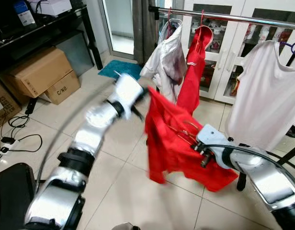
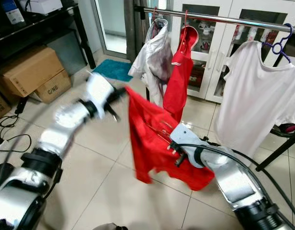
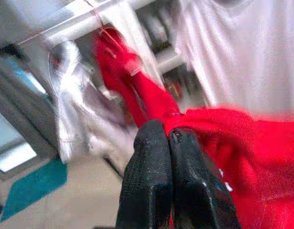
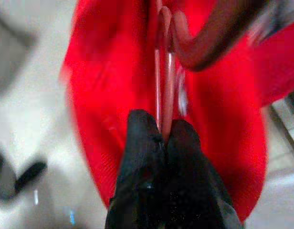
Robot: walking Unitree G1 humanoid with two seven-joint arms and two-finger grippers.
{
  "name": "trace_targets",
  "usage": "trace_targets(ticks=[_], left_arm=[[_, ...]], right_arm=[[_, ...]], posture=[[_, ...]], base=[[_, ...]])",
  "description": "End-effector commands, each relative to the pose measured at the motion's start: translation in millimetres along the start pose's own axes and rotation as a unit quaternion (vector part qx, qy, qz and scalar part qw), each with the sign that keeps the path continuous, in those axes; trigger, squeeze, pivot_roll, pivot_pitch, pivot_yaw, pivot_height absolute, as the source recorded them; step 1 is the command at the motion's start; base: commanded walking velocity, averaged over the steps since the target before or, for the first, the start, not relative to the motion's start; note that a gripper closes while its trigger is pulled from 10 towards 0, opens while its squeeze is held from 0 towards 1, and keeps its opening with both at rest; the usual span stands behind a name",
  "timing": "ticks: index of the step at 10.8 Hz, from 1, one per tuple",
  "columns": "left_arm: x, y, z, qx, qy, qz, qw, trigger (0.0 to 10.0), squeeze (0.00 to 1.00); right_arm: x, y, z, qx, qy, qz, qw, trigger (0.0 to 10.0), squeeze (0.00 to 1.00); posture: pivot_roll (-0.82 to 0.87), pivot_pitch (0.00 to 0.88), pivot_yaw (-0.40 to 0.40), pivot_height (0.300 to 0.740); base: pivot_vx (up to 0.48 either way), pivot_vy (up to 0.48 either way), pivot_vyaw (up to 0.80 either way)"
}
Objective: Hang hanger
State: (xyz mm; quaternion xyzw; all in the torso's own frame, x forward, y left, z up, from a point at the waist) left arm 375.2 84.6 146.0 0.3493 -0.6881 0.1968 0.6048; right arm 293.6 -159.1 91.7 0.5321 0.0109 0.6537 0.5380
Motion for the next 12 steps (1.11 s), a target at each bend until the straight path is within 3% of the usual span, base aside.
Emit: trace_targets(ticks=[1,2,3,4,5,6,8,10,11,12], left_arm=[[-9.9,2.1,1.8,-0.008,-0.010,-0.027,1.000,0.0,0.00],[-37.2,14.9,-14.4,0.031,-0.062,-0.105,0.992,0.4,0.00],[-37.7,24.4,-28.5,0.055,-0.066,-0.107,0.990,10.0,0.55],[-32.1,26.8,-29.9,0.054,-0.048,-0.092,0.993,10.0,1.00],[-26.7,28.5,-22.2,0.024,-0.016,-0.076,0.997,10.0,1.00],[-29.6,30.7,-19.3,0.011,-0.018,-0.086,0.996,10.0,1.00],[-35.6,58.8,-52.8,0.068,-0.034,-0.094,0.993,10.0,1.00],[-26.4,88.8,-97.8,0.175,-0.019,-0.063,0.982,10.0,1.00],[-23.6,94.6,-105.7,0.189,0.031,-0.024,0.981,10.0,1.00],[-21.9,91.2,-99.6,0.161,0.058,-0.002,0.985,10.0,1.00]], right_arm=[[12.2,4.2,11.0,-0.021,-0.001,0.025,0.999,0.0,0.00],[33.1,8.7,19.9,-0.032,-0.026,0.088,0.995,0.0,0.00],[45.2,13.7,23.2,-0.024,-0.038,0.126,0.991,0.0,0.00],[43.7,14.3,26.6,-0.027,-0.042,0.125,0.991,0.0,0.00],[38.3,14.7,32.5,-0.032,-0.046,0.119,0.991,0.0,0.00],[37.1,15.6,35.3,-0.035,-0.052,0.119,0.991,0.0,0.00],[39.3,29.7,50.1,-0.017,-0.079,0.155,0.985,0.0,0.00],[44.5,43.5,41.4,0.054,-0.073,0.206,0.974,0.0,0.00],[48.7,55.4,28.3,0.119,-0.072,0.247,0.959,0.0,0.00],[49.2,58.4,25.0,0.136,-0.071,0.253,0.955,0.0,0.00]], posture=[[-0.15,0.000,0.132,0.740],[-0.16,0.000,0.134,0.740],[-0.16,0.000,0.128,0.740],[-0.16,0.000,0.123,0.740],[-0.16,0.000,0.115,0.740],[-0.16,0.000,0.115,0.740],[-0.15,0.000,0.107,0.740],[-0.15,0.000,0.110,0.740],[-0.15,0.000,0.113,0.740],[-0.15,0.000,0.113,0.740]], base=[[0.000,0.000,0.00],[0.000,0.000,0.00],[0.000,0.000,0.00],[0.000,0.000,0.00],[0.000,0.000,0.00],[0.000,0.000,0.00],[0.000,0.000,0.00],[0.000,0.000,0.00],[0.000,0.000,0.00],[0.000,0.000,0.00]])
Point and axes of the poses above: a point about 5 cm out from each wrist's last joint towards the gripper, its own y axis pointing back from the gripper into the wrist, its own x axis along the axis of the wrist's last joint, z = x × y, the point moved 3 cm from there along -y, pointing out of the wrist towards the gripper, and after that the axes turned 12 degrees about y, right-handed, at the moved point
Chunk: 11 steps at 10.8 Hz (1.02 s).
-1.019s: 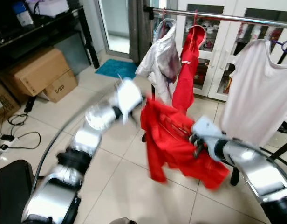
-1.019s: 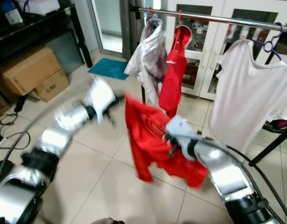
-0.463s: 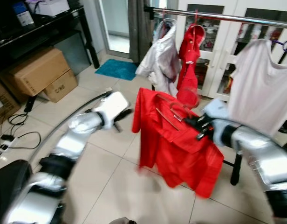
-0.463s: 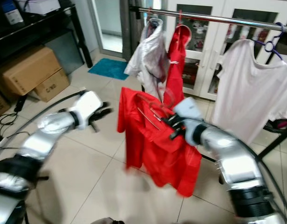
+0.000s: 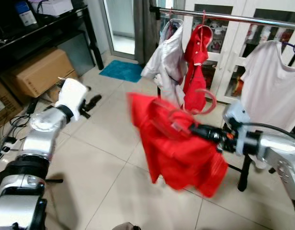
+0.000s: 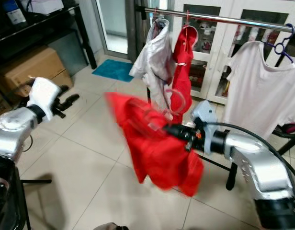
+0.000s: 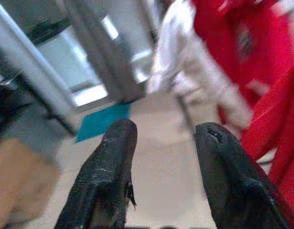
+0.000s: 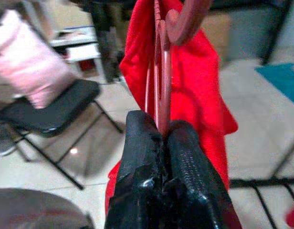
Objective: Hang hanger
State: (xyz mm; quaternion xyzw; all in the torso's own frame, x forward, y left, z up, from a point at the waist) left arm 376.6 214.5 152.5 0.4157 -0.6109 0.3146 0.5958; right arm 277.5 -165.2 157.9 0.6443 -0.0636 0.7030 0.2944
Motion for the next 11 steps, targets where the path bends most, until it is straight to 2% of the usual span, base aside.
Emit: trace_targets(ticks=[1,2,3,4,5,6,7,10,11], left_arm=[[0.4,-1.9,9.8,-0.043,0.019,0.008,0.999,10.0,0.62],[-5.0,-6.1,23.8,-0.088,0.029,0.002,0.996,10.0,0.00],[-14.3,-8.2,39.6,-0.139,0.043,-0.017,0.989,10.0,0.00],[-24.0,-5.4,48.0,-0.170,0.046,-0.041,0.983,10.0,0.00],[-26.6,-5.3,42.1,-0.148,0.034,-0.043,0.987,10.0,0.00],[-26.0,-4.8,35.1,-0.132,0.031,-0.037,0.990,6.5,0.00],[-21.9,-3.6,32.9,-0.134,0.037,-0.023,0.990,0.0,0.00],[-18.0,-1.4,39.7,-0.172,0.055,0.001,0.984,0.0,0.00],[-19.1,-1.3,38.5,-0.167,0.059,0.000,0.984,0.0,0.00]], right_arm=[[14.9,1.2,-2.2,0.011,0.021,0.027,0.999,0.0,0.00],[18.4,-0.1,-4.2,0.019,0.024,0.034,0.999,0.0,0.00],[21.9,-0.6,-9.3,0.033,0.026,0.041,0.998,0.0,0.00],[22.7,0.7,-12.9,0.043,0.028,0.043,0.998,0.0,0.00],[23.5,2.0,-14.6,0.047,0.026,0.046,0.997,0.0,0.00],[23.5,3.4,-16.4,0.052,0.027,0.047,0.997,0.0,0.00],[21.8,4.0,-16.4,0.053,0.028,0.042,0.997,0.0,0.00],[20.3,4.3,-15.9,0.051,0.034,0.037,0.997,0.0,0.00],[19.9,4.7,-16.2,0.050,0.035,0.037,0.997,0.0,0.00]], posture=[[-0.15,0.000,0.113,0.740],[-0.16,0.000,0.119,0.740],[-0.16,0.000,0.119,0.740],[-0.16,0.000,0.124,0.740],[-0.16,0.000,0.127,0.740],[-0.16,0.000,0.125,0.740],[-0.16,0.000,0.123,0.740],[-0.16,0.000,0.124,0.740],[-0.16,0.000,0.126,0.740]], base=[[0.000,0.000,0.00],[0.000,0.000,0.00],[0.000,0.000,0.00],[0.000,0.000,0.00],[0.000,0.000,0.00],[0.000,0.000,0.00],[0.000,0.000,0.00],[0.000,0.000,0.00],[0.000,0.000,0.00]])
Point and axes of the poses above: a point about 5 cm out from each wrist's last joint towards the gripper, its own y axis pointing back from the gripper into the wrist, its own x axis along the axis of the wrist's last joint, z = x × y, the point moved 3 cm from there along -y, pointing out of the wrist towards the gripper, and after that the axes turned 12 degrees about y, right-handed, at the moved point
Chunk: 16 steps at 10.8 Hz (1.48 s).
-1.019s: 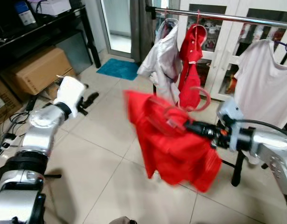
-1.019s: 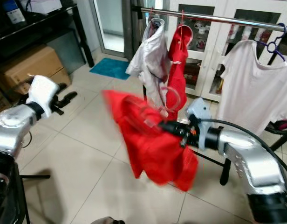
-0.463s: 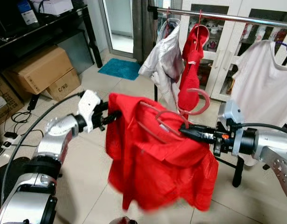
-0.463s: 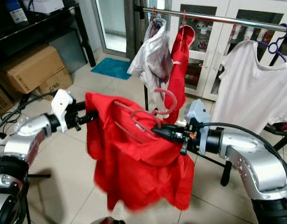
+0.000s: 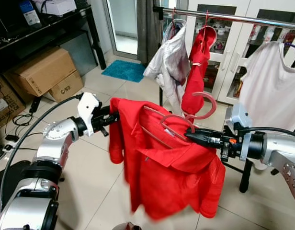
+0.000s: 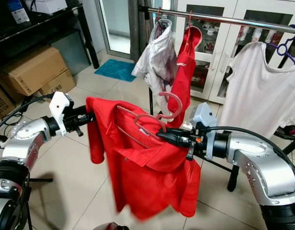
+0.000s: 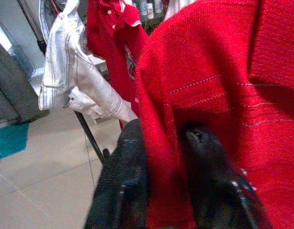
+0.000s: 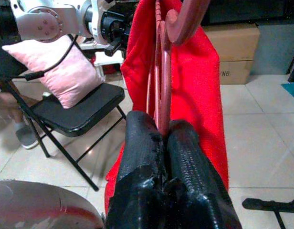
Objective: Hang hanger
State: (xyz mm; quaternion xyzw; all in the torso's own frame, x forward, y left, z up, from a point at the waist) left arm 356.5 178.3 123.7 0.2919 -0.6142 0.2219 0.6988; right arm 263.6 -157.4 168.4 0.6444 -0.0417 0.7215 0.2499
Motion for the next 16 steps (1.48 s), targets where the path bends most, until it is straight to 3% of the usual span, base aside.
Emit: trace_targets(ticks=[1,4,6,7,9,10,11,12,13,14,15,16], left_arm=[[3.1,3.7,-9.5,0.026,-0.005,-0.002,1.000,0.0,0.00],[0.2,10.0,-23.9,0.081,-0.018,-0.017,0.996,0.0,0.00],[11.1,17.4,-39.1,0.143,-0.003,0.032,0.989,0.0,0.00],[18.9,22.0,-46.4,0.171,0.012,0.066,0.983,0.0,0.00],[25.9,33.6,-65.8,0.258,0.068,0.117,0.957,0.0,0.00],[19.5,45.5,-81.1,0.342,0.125,0.136,0.922,0.0,0.00],[12.2,64.0,-96.9,0.431,0.217,0.186,0.856,0.0,0.00],[8.7,75.9,-104.0,0.470,0.280,0.232,0.804,0.0,0.00],[6.4,82.1,-106.9,0.487,0.307,0.250,0.779,0.0,0.00],[0.9,86.9,-108.3,0.503,0.305,0.235,0.774,0.0,0.00],[-5.6,90.2,-108.9,0.515,0.330,0.239,0.754,0.0,0.00],[-7.4,77.4,-102.6,0.491,0.299,0.203,0.793,0.0,0.00]], right_arm=[[7.7,1.2,-2.0,0.005,0.021,0.013,1.000,0.0,0.00],[10.1,2.1,2.4,-0.007,0.036,0.007,0.999,0.0,0.00],[9.5,2.9,2.0,-0.006,0.038,0.003,0.999,0.0,0.00],[7.8,2.5,3.5,-0.012,0.039,-0.001,0.999,0.0,0.00],[4.2,2.0,18.9,-0.070,0.044,-0.012,0.996,0.0,0.00],[8.1,1.9,20.9,-0.078,0.036,0.006,0.996,0.0,0.00],[8.9,3.1,17.9,-0.069,0.032,0.012,0.997,0.0,0.00],[7.1,3.8,16.3,-0.068,0.031,0.009,0.997,0.0,0.00],[6.7,4.1,16.3,-0.069,0.031,0.010,0.997,0.0,0.00],[5.8,5.1,18.5,-0.078,0.028,0.009,0.997,0.0,0.00],[4.8,5.3,20.3,-0.083,0.027,0.007,0.996,0.0,0.00],[5.1,4.1,20.6,-0.085,0.027,0.007,0.996,0.0,0.00]], posture=[[-0.16,0.000,0.126,0.740],[-0.17,0.000,0.125,0.740],[-0.16,0.000,0.122,0.740],[-0.16,0.000,0.122,0.740],[-0.16,0.000,0.125,0.740],[-0.16,0.000,0.127,0.740],[-0.16,0.000,0.128,0.740],[-0.16,0.000,0.129,0.740],[-0.16,0.000,0.130,0.740],[-0.16,0.000,0.131,0.740],[-0.16,0.000,0.132,0.740],[-0.16,0.000,0.132,0.740]], base=[[0.000,0.000,0.00],[0.000,0.000,0.00],[0.000,0.000,0.00],[0.000,0.000,0.00],[0.000,0.000,0.00],[0.000,0.000,0.00],[0.000,0.000,0.00],[0.000,0.000,0.00],[0.000,0.000,0.00],[0.000,0.000,0.00],[0.000,0.000,0.00],[0.000,0.000,0.00]])
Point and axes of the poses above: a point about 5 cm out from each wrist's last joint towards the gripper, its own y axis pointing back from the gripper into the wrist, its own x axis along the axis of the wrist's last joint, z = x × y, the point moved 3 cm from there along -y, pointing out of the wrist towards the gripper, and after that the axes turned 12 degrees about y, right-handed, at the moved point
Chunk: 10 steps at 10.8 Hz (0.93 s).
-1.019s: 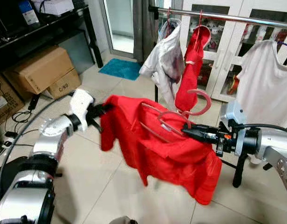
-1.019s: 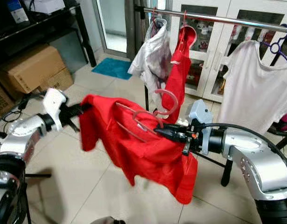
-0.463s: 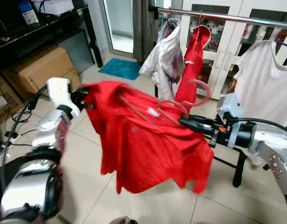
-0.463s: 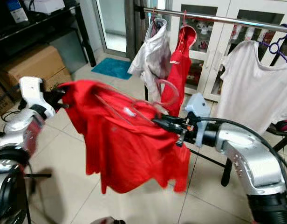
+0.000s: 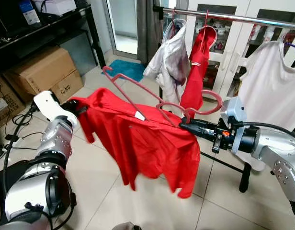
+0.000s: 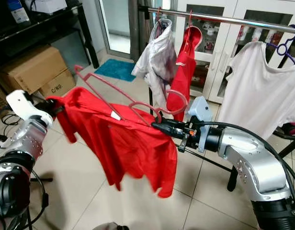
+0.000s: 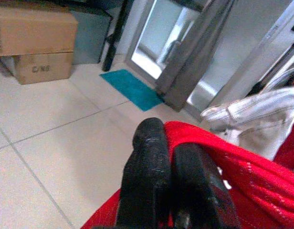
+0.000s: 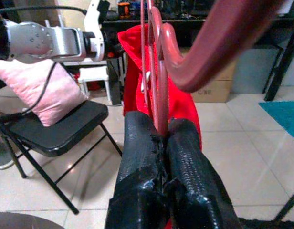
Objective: Hang hanger
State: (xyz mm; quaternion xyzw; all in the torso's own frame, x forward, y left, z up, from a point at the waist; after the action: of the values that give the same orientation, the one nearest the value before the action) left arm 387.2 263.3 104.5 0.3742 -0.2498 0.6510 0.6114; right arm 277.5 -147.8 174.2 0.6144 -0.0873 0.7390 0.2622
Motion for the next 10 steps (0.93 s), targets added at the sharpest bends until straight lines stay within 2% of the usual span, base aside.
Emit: trace_targets(ticks=[1,10], left_arm=[[32.6,3.3,-17.0,0.031,-0.012,0.053,0.998,0.0,0.00],[32.6,3.3,-17.0,0.031,-0.012,0.053,0.998,0.0,0.00]], right_arm=[[-1.6,14.8,11.7,-0.035,0.008,-0.018,0.999,0.0,0.00],[-1.6,14.8,11.7,-0.035,0.008,-0.018,0.999,0.0,0.00]], posture=[[-0.16,0.000,0.132,0.740],[-0.16,0.000,0.132,0.740]], base=[[0.000,0.000,0.00],[0.000,0.000,0.00]])
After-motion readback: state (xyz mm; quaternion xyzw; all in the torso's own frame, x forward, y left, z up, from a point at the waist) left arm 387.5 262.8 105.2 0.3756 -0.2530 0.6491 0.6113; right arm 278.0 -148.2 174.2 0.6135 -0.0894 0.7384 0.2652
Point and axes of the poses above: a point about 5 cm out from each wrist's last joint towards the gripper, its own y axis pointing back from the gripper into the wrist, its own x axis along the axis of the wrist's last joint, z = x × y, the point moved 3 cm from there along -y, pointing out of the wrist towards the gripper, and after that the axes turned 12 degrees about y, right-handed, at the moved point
